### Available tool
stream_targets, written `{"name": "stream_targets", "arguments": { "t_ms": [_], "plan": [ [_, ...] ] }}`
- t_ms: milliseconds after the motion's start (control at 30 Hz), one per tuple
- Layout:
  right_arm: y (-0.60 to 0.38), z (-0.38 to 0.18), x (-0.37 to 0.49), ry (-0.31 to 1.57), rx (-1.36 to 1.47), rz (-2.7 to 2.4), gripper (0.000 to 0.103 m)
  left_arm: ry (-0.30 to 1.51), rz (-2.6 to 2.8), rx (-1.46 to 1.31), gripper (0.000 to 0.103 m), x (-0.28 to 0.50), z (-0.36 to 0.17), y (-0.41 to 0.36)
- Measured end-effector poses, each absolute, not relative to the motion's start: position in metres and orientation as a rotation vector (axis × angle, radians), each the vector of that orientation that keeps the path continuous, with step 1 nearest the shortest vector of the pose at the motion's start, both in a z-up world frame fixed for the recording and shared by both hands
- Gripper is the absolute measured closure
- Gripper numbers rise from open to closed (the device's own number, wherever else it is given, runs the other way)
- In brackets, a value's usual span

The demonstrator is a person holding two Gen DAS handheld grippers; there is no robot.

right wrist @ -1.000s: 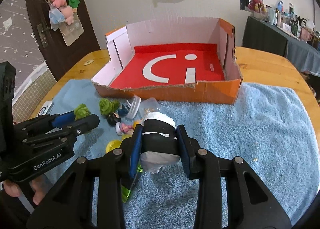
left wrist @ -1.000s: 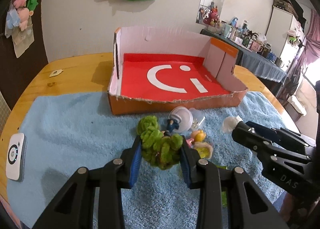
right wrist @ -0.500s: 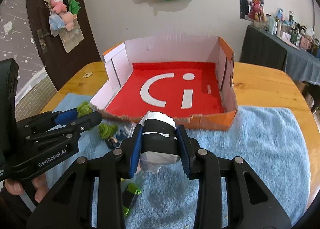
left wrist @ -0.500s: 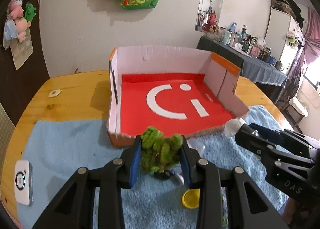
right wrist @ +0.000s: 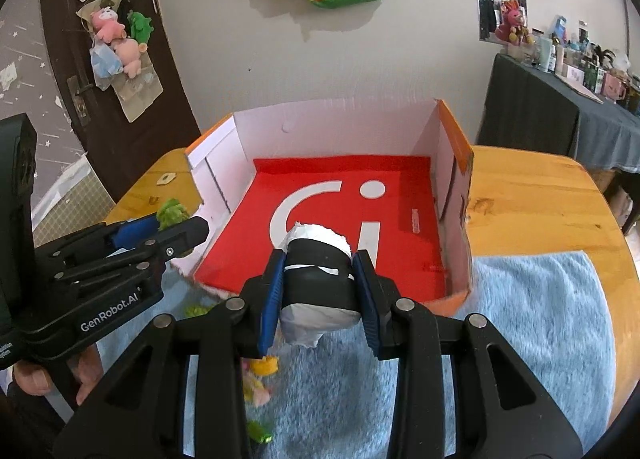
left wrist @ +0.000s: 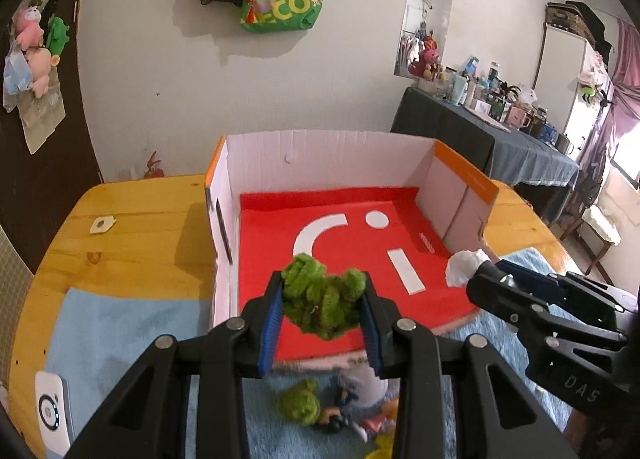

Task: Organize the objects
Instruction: 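Lift the green plush and the black-and-white roll together into the red-lined box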

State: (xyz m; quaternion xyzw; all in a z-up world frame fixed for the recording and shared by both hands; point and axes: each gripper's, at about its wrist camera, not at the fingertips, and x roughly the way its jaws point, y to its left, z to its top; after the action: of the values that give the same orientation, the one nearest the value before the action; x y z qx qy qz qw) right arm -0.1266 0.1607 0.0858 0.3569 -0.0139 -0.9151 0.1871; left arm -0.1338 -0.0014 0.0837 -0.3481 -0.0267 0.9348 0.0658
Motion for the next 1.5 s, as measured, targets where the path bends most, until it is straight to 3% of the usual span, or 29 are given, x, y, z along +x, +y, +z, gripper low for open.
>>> {"name": "stream_targets", "arguments": {
  "t_ms": [700,1500],
  "plan": [
    [0.156,0.079,-0.214,-0.026,1.082,-2.605,0.070,-0.112,2.785,-1.144,0.066,-0.218,0.076,0.001],
    [0.142,0.038,-0.274,0.053,1.344,-2.542,0.070,-0.132,2.659,-1.468,0.066,-0.287,0.022,-0.002]
  ]
}}
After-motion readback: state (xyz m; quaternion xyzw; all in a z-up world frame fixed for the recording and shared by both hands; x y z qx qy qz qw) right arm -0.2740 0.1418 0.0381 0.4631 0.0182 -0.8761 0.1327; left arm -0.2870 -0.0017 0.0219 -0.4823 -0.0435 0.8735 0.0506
